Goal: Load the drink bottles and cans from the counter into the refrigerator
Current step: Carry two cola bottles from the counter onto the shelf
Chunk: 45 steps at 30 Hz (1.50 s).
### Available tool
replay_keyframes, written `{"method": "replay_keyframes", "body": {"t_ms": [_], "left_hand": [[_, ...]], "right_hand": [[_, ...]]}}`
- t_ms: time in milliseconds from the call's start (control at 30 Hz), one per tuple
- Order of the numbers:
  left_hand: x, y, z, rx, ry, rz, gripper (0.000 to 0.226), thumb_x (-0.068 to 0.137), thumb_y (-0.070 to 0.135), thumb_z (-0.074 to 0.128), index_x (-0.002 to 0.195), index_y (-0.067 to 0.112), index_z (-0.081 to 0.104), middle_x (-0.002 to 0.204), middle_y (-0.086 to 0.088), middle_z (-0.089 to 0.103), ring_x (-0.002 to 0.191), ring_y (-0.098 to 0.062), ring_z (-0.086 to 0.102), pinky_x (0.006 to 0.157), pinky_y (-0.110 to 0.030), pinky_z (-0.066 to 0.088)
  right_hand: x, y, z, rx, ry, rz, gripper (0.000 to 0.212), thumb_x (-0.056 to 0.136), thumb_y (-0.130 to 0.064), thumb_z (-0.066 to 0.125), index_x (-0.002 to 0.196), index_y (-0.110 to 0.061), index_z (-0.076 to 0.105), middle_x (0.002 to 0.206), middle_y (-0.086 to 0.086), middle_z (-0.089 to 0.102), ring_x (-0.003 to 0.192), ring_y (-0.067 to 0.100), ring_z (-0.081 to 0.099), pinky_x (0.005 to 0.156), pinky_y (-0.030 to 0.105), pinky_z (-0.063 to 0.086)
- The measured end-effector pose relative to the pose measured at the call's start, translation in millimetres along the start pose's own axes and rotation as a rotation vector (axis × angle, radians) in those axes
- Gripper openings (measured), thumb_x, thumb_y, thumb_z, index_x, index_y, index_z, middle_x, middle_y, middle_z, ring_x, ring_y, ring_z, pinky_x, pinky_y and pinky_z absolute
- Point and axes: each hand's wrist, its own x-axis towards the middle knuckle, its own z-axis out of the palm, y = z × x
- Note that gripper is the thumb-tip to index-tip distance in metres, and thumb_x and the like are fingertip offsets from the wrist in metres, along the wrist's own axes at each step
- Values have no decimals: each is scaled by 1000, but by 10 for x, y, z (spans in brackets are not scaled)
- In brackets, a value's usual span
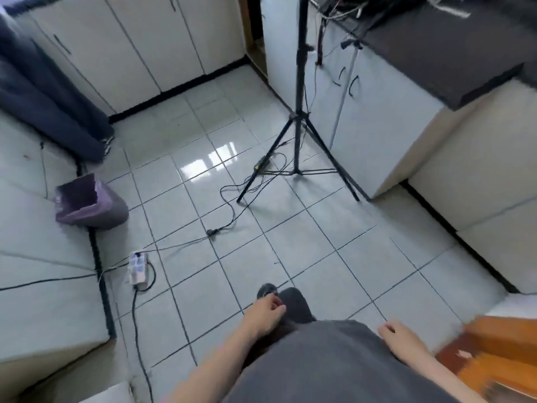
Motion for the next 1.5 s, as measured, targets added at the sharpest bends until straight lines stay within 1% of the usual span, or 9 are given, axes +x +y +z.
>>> {"method": "replay_keyframes", "body": {"t_ms": [200,467,600,700,800,1067,1267,1400,1500], "left_hand": [[808,757,-310,240,-133,30,27,92,36,47,106,17,62,112,-3,66,106,-21,59,84,-27,43],[1919,1831,-776,498,-180,82,35,97,36,42,115,12,58,124,-9,62,116,-23,55,88,-24,40],[2384,2531,-1047,619,-247,125,19,94,32,45,85,18,55,108,-10,67,106,-26,60,81,-27,43],[2682,3102,-1153,767,-269,215,24,95,33,45,104,15,58,114,-9,65,109,-25,59,83,-26,44],[2863,3729,-1119,939,-299,339,36,95,36,44,123,15,55,127,-6,59,116,-23,55,89,-26,41],[3050,4963,-606,592,-381,290,26,95,30,47,104,9,59,107,-11,63,102,-29,59,88,-34,46],[3095,5525,-150,449,-391,177,16,96,26,43,90,11,47,92,-5,54,79,-20,49,60,-26,33],[3124,6165,149,461,-369,164,20,97,28,40,95,10,50,99,-7,58,85,-20,53,60,-27,34],[3161,6868,347,371,-341,288,16,96,23,44,89,12,53,91,-6,57,82,-19,51,67,-30,40]], "right_hand": [[253,165,-301,218,15,95,39,93,-21,45,57,-20,29,56,-4,35,57,14,38,54,30,20],[631,460,-943,486,41,359,27,96,-25,42,71,-20,49,78,1,56,74,14,50,64,26,33],[780,388,-1397,584,69,442,29,94,-21,43,65,-22,42,72,0,47,70,11,44,65,26,31],[930,221,-1694,698,113,507,22,99,-25,40,92,-17,59,98,2,63,89,14,57,79,28,42],[1052,44,-1956,726,123,513,26,100,-31,37,112,-16,55,109,1,59,98,14,54,85,27,43],[1469,310,-2484,700,136,442,23,97,-31,46,111,-17,57,111,-1,63,101,12,58,92,29,47],[2071,1047,-3310,646,156,386,18,97,-27,47,104,-15,59,105,0,63,96,12,57,90,27,47],[2372,1390,-4301,672,336,290,15,98,-26,42,103,-21,56,99,-7,59,82,2,53,65,13,38],[2474,1429,-5150,826,526,134,11,96,-28,47,97,-30,59,96,-12,64,91,5,60,68,14,41]]}}
